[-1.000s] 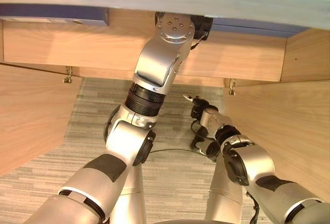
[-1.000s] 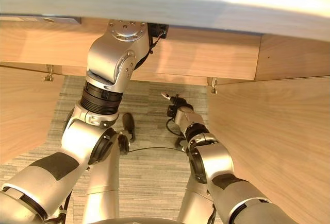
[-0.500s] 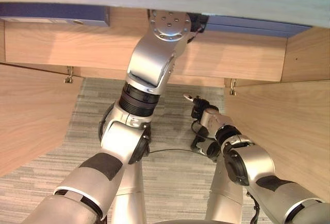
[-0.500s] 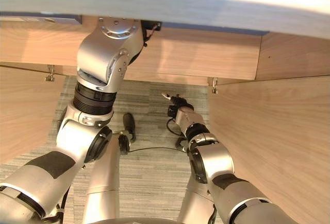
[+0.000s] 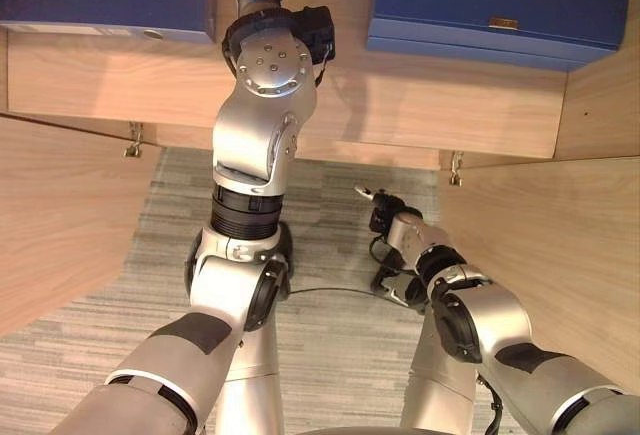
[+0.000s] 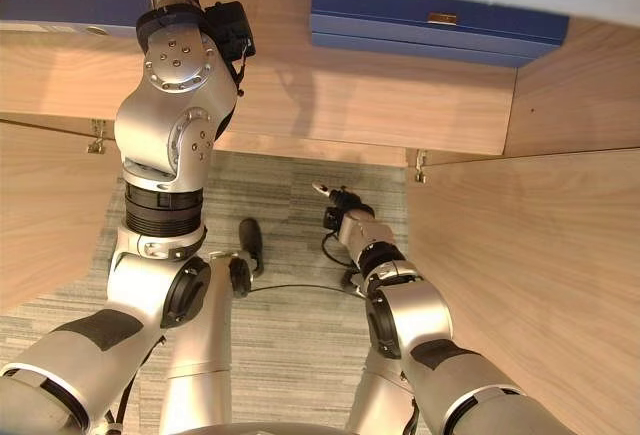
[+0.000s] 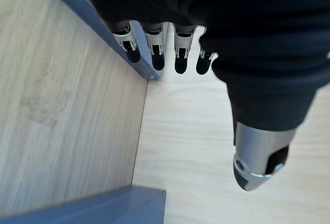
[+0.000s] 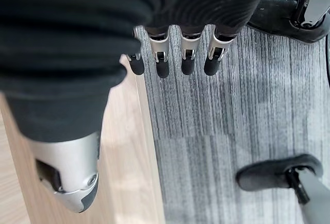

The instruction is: Put the empty folder in the office cabinet

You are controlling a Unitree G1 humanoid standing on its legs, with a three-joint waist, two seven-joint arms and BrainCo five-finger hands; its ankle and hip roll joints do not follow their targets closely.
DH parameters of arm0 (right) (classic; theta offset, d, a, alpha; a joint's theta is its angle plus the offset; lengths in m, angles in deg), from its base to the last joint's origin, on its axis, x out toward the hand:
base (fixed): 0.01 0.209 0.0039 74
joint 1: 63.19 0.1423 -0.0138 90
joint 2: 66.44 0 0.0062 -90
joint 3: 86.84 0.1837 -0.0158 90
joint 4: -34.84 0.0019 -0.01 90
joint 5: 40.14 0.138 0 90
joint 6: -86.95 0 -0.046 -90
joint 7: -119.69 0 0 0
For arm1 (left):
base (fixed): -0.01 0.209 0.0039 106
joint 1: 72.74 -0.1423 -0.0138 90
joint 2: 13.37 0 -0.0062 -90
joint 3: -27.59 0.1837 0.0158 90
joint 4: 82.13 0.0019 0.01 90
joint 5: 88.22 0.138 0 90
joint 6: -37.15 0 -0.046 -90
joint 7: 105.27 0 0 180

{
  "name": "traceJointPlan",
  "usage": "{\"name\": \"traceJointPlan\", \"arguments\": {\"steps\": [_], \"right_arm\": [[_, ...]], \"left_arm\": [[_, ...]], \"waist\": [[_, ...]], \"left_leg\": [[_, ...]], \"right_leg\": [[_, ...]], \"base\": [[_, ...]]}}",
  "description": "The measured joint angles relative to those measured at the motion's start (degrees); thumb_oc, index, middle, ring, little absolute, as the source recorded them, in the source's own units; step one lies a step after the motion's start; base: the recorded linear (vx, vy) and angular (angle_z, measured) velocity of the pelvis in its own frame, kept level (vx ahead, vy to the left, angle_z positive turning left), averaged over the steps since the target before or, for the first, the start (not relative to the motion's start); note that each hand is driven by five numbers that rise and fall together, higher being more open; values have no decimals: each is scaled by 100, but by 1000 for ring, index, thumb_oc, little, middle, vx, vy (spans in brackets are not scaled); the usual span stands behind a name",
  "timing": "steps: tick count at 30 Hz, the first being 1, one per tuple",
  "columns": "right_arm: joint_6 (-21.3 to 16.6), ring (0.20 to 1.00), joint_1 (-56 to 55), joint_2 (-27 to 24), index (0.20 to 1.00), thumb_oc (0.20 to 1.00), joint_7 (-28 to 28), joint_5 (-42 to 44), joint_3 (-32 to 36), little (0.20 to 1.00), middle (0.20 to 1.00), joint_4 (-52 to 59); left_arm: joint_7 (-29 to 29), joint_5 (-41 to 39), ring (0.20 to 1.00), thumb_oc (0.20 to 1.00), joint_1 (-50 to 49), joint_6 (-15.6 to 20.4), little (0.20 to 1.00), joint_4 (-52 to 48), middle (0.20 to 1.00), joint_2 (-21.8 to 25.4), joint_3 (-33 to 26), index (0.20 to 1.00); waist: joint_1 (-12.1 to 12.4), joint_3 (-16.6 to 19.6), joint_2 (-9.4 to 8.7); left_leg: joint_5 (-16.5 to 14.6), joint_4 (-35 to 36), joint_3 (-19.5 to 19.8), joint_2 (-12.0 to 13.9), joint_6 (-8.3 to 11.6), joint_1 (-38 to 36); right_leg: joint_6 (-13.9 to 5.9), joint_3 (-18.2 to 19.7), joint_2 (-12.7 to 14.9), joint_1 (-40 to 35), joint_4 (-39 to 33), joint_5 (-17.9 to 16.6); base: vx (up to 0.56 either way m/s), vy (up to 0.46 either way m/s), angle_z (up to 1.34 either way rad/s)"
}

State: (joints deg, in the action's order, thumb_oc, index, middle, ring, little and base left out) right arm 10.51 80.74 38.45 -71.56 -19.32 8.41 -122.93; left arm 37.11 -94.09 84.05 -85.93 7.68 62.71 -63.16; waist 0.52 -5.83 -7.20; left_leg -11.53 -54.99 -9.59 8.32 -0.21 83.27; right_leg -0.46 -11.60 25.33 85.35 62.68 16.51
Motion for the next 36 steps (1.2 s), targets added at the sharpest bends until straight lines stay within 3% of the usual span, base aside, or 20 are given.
{"name": "traceJointPlan", "arguments": {"steps": [6, 11, 13, 15, 19, 22, 26, 28, 32, 33, 36], "right_arm": [[77, 1000, -23, 2, 1000, 1000, -11, 7, 189, 1000, 1000, 24], [75, 1000, -486, 82, 1000, 1000, -12, 9, 320, 1000, 1000, 31], [56, 1000, -800, 179, 1000, 1000, -4, 8, 434, 1000, 1000, 64], [47, 1000, -1130, 176, 1000, 1000, 0, 10, 483, 1000, 1000, 20], [-22, 1000, -1853, 153, 1000, 1000, 3, 17, 619, 1000, 1000, 11], [-87, 1000, -2284, 103, 1000, 1000, 5, 51, 638, 1000, 1000, -65], [-158, 1000, -2564, 110, 1000, 1000, 40, 52, 695, 1000, 1000, -336], [-157, 1000, -2791, 121, 1000, 1000, 178, 49, 690, 1000, 1000, -527], [-38, 1000, -3264, 50, 1000, 1000, 475, 21, 696, 1000, 1000, -1079], [5, 1000, -3545, 11, 1000, 1000, 535, -10, 793, 1000, 1000, -1306], [75, 1000, -3826, -80, 1000, 1000, 670, -219, 873, 1000, 1000, -1345]], "left_arm": [[-249, 1, 1000, 1000, -386, 1, 1000, -170, 1000, 72, -218, 1000], [-164, 241, 1000, 1000, -1923, 205, 1000, -865, 1000, 149, -145, 1000], [17, 832, 1000, 1000, -3060, 859, 1000, -1434, 1000, 746, 336, 1000], [106, 1098, 1000, 1000, -4030, 1407, 1000, -1568, 1000, 1016, 586, 1000], [217, 1121, 1000, 1000, -6034, 1931, 1000, -731, 1000, 1190, 1028, 1000], [379, 1190, 1000, 1000, -6494, 1951, 1000, 299, 1000, 1640, 1959, 1000], [533, 1384, 1000, 1000, -6471, 1987, 1000, 763, 1000, 1641, 2368, 1000], [625, 1658, 1000, 1000, -6394, 2020, 1000, 1196, 1000, 1687, 2597, 1000], [776, 1916, 1000, 1000, -6658, 1897, 1000, 1906, 1000, 1567, 2533, 1000], [788, 1979, 1000, 1000, -6887, 1691, 1000, 2578, 1000, 1395, 2462, 1000], [793, 1976, 1000, 1000, -7478, 1435, 1000, 2943, 1000, 1310, 2158, 1000]], "waist": [[55, 0, 0], [184, -27, 14], [174, -32, 18], [257, -34, 22], [352, 123, 18], [326, 209, 50], [336, 232, 107], [329, 327, 235], [298, 698, 465], [279, 1009, 528], [297, 1239, 573]], "left_leg": [[-4, 48, 0, 5, 1, -73], [13, 493, -72, -3, 26, -786], [46, 814, -82, 0, 75, -1305], [75, 1195, -72, -4, 118, -1934], [343, 2419, -34, -28, 293, -3563], [466, 2844, 26, 6, 295, -4467], [475, 3179, -19, 65, 302, -5388], [586, 3674, -78, 85, 373, -6023], [1117, 4882, -225, 99, 403, -6983], [1409, 5417, -307, 123, 359, -7418], [1554, 5680, -417, 312, 379, -7682]], "right_leg": [[10, -7, -9, -55, -12, 21], [-57, -121, -48, -759, -411, 8], [-89, -240, -104, -1295, -712, 8], [-126, -404, -173, -1972, -1051, 12], [-245, -792, -454, -3626, -2103, -65], [-223, -1027, -556, -4634, -2520, -91], [-258, -1131, -731, -5611, -3017, -141], [-328, -1228, -900, -6263, -3548, -279], [-372, -1355, -1299, -7107, -4623, -728], [-395, -1360, -1525, -7540, -5259, -971], [-355, -1361, -1932, -8009, -6060, -1286]], "base": [[-14, 2, 0], [-11, 2, -1], [0, 0, 0], [0, 0, 0], [62, -6, 2], [128, -25, 9], [97, -39, -6], [82, -66, -6], [67, -114, -13], [61, -192, -17], [37, -173, -15]]}}
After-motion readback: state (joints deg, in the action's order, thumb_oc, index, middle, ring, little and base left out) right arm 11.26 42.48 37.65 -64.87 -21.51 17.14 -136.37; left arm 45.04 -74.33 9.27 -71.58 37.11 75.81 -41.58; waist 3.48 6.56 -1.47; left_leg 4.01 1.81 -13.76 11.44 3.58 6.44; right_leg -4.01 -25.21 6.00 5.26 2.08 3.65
